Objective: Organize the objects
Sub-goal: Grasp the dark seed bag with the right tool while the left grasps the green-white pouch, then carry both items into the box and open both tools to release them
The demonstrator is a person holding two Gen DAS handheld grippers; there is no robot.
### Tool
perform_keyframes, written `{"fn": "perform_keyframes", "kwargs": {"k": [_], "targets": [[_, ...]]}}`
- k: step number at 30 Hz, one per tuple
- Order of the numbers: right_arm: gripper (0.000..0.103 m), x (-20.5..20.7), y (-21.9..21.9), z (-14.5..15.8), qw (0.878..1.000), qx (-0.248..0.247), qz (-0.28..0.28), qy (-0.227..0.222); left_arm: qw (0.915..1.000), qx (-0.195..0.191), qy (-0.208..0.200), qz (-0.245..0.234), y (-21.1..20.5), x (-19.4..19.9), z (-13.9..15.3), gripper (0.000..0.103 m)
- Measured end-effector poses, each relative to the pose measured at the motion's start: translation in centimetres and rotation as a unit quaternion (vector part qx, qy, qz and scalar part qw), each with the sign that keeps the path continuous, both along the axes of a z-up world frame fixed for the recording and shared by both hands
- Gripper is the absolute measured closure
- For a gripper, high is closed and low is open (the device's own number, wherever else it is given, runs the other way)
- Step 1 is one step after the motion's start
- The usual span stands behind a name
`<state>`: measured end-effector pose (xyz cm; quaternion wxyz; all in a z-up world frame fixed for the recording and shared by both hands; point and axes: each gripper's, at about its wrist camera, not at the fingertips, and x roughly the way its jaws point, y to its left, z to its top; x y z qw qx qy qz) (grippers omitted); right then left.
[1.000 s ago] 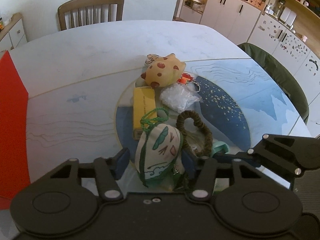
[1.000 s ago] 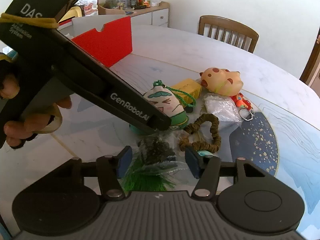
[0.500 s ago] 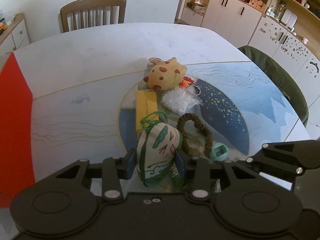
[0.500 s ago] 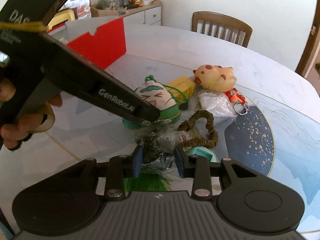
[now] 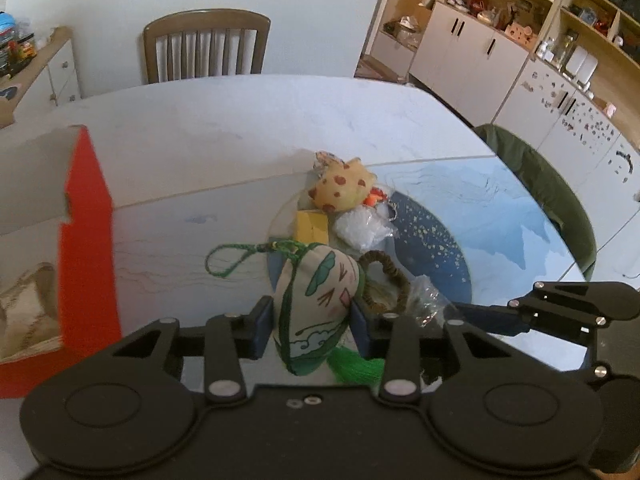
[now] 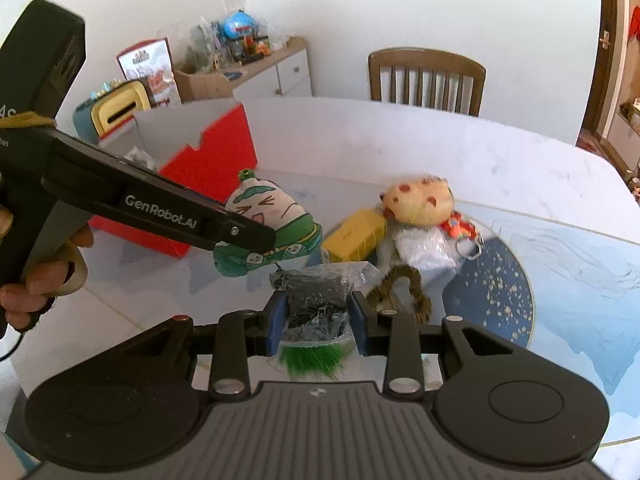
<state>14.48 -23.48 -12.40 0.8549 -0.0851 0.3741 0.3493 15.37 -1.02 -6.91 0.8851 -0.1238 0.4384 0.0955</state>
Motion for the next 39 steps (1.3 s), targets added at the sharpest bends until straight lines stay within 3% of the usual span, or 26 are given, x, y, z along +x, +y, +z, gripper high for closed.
{"fn": "perform_keyframes", "kwargs": {"k": [6, 22, 39], "targets": [[0.069, -0.6, 0.8, 2.3, 1.0, 0.011, 0.001, -0.005, 0.9999, -0.006, -0.004, 0.012, 1.1, -1.6, 2.4, 0.064], [0.069, -0.7, 6.4, 7.4, 0.999, 0.015, 0.032, -0.037, 0.9983, 0.026, -0.028, 0.043, 6.6, -4.8, 9.7, 0.064], [0.069, -0.3, 16.2, 9.3, 0.995, 0.011, 0.078, -0.057, 0.9957, 0.026, -0.032, 0.084, 14.1, -7.8, 11.1, 0.064]]}}
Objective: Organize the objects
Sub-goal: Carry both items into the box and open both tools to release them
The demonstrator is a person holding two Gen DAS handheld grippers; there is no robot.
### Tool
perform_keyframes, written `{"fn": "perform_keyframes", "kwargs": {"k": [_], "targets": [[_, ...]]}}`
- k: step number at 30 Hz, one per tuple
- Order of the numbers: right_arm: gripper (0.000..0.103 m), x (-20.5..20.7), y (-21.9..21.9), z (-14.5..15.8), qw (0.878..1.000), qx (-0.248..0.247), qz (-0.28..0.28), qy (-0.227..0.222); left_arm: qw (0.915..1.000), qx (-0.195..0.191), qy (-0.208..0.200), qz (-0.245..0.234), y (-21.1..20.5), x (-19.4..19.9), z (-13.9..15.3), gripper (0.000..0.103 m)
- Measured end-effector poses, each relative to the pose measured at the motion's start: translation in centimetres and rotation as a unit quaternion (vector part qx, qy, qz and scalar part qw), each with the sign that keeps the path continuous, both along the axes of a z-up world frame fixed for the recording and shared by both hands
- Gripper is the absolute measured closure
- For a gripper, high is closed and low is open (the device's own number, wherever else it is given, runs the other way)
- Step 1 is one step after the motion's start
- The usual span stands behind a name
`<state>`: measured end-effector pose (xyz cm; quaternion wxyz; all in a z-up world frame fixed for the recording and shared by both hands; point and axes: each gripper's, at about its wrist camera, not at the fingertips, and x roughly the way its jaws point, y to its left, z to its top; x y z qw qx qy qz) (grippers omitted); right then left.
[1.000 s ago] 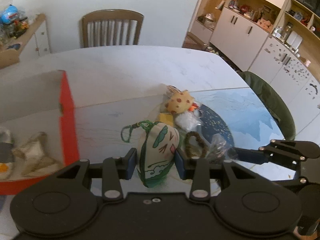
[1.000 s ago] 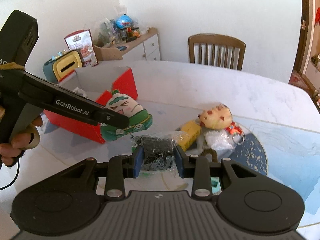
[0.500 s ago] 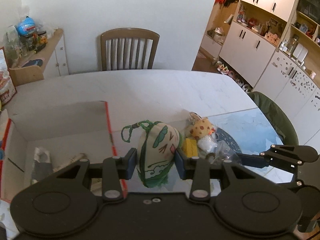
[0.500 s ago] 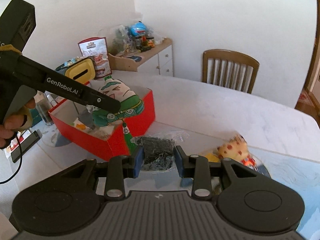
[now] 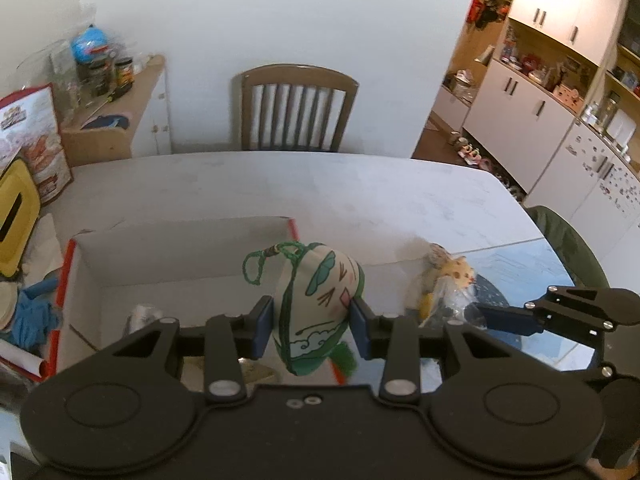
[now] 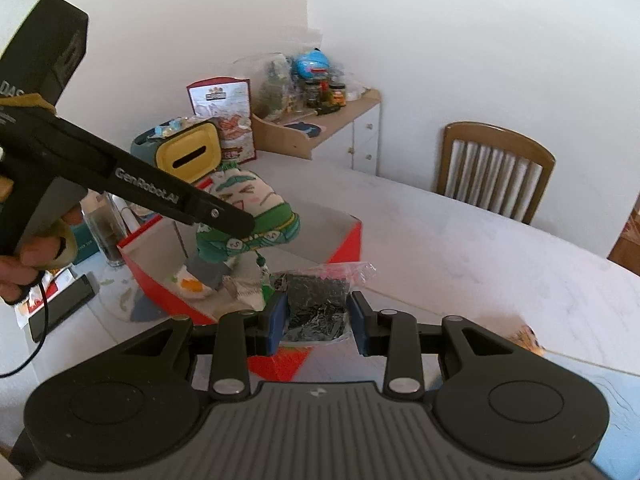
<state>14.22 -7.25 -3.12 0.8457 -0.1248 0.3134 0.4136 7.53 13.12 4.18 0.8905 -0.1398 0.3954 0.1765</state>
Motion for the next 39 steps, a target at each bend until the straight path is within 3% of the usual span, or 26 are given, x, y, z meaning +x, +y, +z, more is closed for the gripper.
{"fn": "perform_keyframes", "kwargs": {"k": [11, 19, 29, 39], "targets": [[0.069, 0.9, 7.9, -1.1, 0.999, -0.025, 0.033, -0.001, 0.9993, 0.003, 0.023, 0.028, 5.9, -0.3, -2.1, 0.064], [0.069, 2.8, 12.5, -4.1, 0.997, -0.065, 0.031, 0.011, 0.9985, -0.026, 0.029, 0.038, 10.4, 0.4, -5.4, 0.064], [0.069, 4.0, 16.6, -8.8, 0.991, -0.127, 0.033, 0.027, 0.9974, -0.005, 0.07, 0.014, 12.9, 3.0, -8.8, 0.064], [0.069, 4.3, 18.0, -11.5, 0.985, -0.169, 0.029, 0.032, 0.9948, 0.018, 0.1, -0.005, 13.8, 5.2, -11.4, 0.064]]}}
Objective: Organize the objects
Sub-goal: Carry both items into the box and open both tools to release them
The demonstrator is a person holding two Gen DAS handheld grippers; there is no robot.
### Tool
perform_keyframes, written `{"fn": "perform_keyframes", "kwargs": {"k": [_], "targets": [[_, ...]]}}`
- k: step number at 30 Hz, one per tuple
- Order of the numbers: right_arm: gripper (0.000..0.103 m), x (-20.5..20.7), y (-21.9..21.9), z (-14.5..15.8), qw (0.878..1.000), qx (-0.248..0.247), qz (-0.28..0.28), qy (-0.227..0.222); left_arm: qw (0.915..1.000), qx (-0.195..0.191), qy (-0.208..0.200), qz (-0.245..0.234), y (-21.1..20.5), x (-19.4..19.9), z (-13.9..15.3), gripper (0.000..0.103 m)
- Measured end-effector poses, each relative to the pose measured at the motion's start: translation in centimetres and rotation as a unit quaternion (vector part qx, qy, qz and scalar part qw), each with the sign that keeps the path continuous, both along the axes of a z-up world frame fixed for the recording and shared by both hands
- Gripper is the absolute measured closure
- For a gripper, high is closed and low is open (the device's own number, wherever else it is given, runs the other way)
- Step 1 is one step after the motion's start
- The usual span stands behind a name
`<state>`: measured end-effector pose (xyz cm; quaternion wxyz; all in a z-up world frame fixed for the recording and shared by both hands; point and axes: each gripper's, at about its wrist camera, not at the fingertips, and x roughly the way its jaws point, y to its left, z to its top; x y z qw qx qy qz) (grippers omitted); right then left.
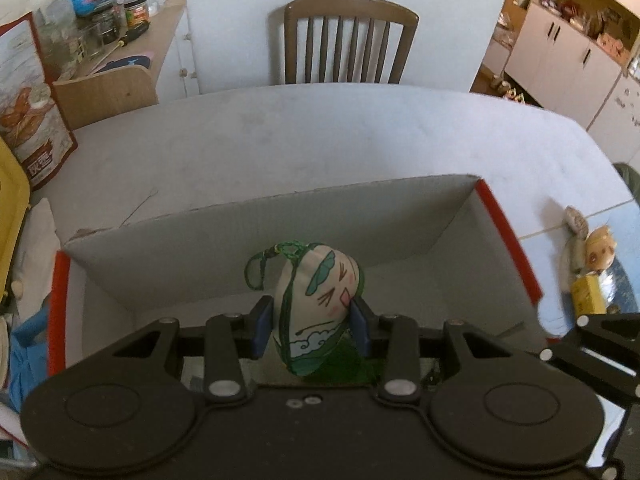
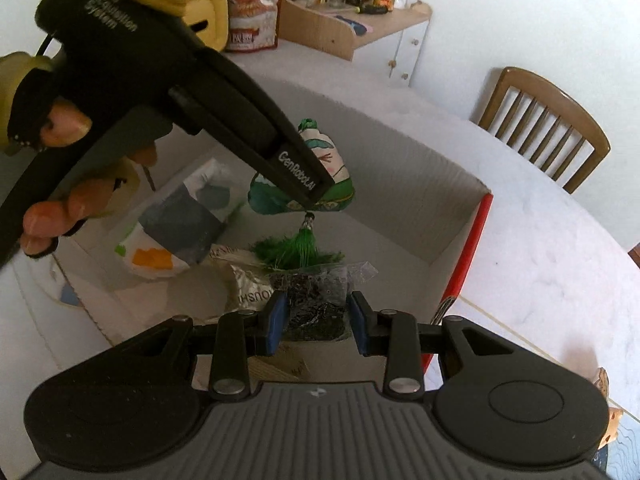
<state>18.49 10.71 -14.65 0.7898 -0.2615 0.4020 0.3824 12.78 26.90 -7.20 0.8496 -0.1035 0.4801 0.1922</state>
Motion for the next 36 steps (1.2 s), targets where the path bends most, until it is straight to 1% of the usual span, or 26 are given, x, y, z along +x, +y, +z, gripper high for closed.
{"fn": "perform_keyframes", "kwargs": {"k": [4, 13, 15, 19, 22, 24, 25, 26, 30, 33, 36], "targets": [[0.069, -0.1, 0.1, -0.6, 1.0, -0.007, -0.002, 0.002, 0.9998, 0.008, 0.013, -0.011, -0.1, 0.3, -0.9, 0.064], [0.069, -0.4, 0.1, -0.7, 1.0, -0.008, -0.003, -0.002, 0.9987, 0.001, 0.047, -0.017, 0.0, 1.2, -2.4, 0.062], [0.066, -0.4, 0.1, -0.6, 1.0, -0.007, -0.003, 0.001, 0.9986, -0.002, 0.051, -0.015, -0.1, 1.2, -2.4, 0.061], [0.052, -0.5, 0.0, -0.2, 1.0, 0.002, -0.008, 0.002, 0.9982, -0.003, 0.059, -0.012, 0.0, 1.2, -2.6, 0.06], [0.05, -0.8, -0.2, 0.2, 1.0, 0.011, -0.009, 0.005, 0.9982, -0.003, 0.057, -0.014, -0.2, 1.0, -2.4, 0.057], [0.05, -1.1, -0.2, 0.4, 1.0, 0.014, -0.009, 0.006, 0.9983, -0.002, 0.056, -0.015, -0.2, 1.0, -2.2, 0.052], [0.05, -1.2, -0.3, 0.5, 1.0, 0.017, -0.009, 0.007, 0.9984, 0.0, 0.055, -0.015, -0.4, 0.8, -2.1, 0.047], [0.05, -1.3, -0.4, 0.6, 1.0, 0.02, -0.011, 0.008, 0.9985, 0.001, 0.053, -0.015, -0.5, 0.7, -2.0, 0.046], [0.05, -1.5, -0.7, 1.1, 0.999, 0.03, -0.013, 0.009, 0.9988, 0.004, 0.046, -0.016, -1.0, 0.3, -1.2, 0.044], [0.05, -1.8, -1.2, 1.8, 0.999, 0.044, -0.021, 0.014, 0.9991, 0.008, 0.037, -0.018, -1.3, 0.0, -0.5, 0.039], [0.044, -2.1, -1.8, 2.5, 0.998, 0.058, -0.028, 0.021, 0.9993, 0.014, 0.03, -0.019, -1.6, -0.5, 0.5, 0.039]]}}
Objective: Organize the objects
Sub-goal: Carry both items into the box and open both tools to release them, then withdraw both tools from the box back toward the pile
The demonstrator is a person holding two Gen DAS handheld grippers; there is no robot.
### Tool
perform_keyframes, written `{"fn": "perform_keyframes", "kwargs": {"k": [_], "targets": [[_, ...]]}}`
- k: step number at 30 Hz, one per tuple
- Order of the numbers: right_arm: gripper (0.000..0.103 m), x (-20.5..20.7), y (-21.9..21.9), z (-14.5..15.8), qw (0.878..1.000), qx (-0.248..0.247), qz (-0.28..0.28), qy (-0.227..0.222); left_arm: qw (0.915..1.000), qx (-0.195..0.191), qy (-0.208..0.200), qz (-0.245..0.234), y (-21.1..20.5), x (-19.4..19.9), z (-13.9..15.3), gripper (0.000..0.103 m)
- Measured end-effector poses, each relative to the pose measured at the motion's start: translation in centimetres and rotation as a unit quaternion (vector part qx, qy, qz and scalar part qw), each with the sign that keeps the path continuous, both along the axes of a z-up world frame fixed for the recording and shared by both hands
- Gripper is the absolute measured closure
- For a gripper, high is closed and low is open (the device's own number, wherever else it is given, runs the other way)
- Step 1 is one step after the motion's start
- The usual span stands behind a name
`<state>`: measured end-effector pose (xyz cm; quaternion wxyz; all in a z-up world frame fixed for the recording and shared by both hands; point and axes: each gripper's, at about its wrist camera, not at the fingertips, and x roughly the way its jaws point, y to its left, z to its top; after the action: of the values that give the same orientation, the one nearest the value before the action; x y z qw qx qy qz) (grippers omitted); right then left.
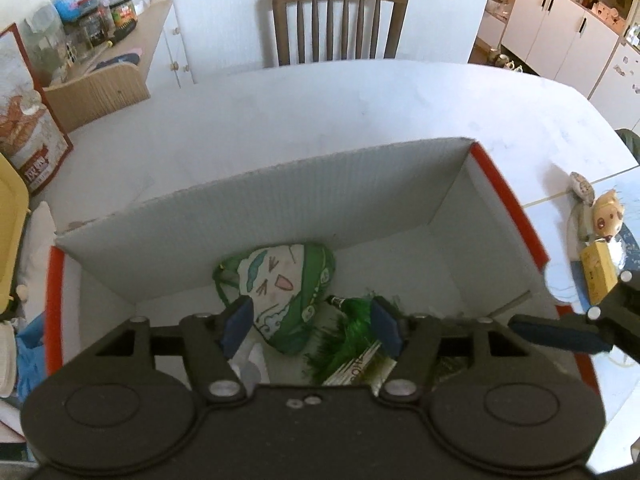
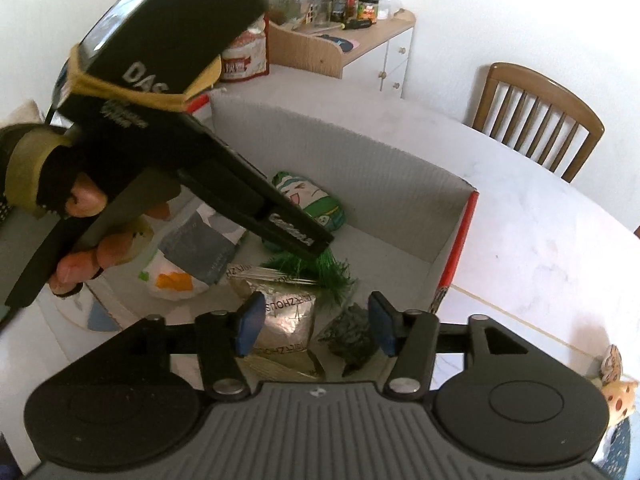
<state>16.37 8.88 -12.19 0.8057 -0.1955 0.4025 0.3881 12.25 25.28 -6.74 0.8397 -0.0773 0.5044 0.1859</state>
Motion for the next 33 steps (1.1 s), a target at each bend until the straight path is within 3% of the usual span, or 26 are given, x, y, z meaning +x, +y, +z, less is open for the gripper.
{"fn": "perform_keyframes", "kwargs": {"k": [18, 33], "targets": [[0.033, -0.6, -6.1, 5.2, 0.996, 0.088, -0.028, 0.009, 0.9975, 0.013, -0.068, 0.015, -3.2, -4.1, 6.0, 0.022], [0.024, -1.4, -13.8, 8.7, 0.987, 0.15, -0.056, -0.004, 0.9917, 0.023, -0.126, 0.008, -9.2, -6.5, 9.6, 0.012]]}}
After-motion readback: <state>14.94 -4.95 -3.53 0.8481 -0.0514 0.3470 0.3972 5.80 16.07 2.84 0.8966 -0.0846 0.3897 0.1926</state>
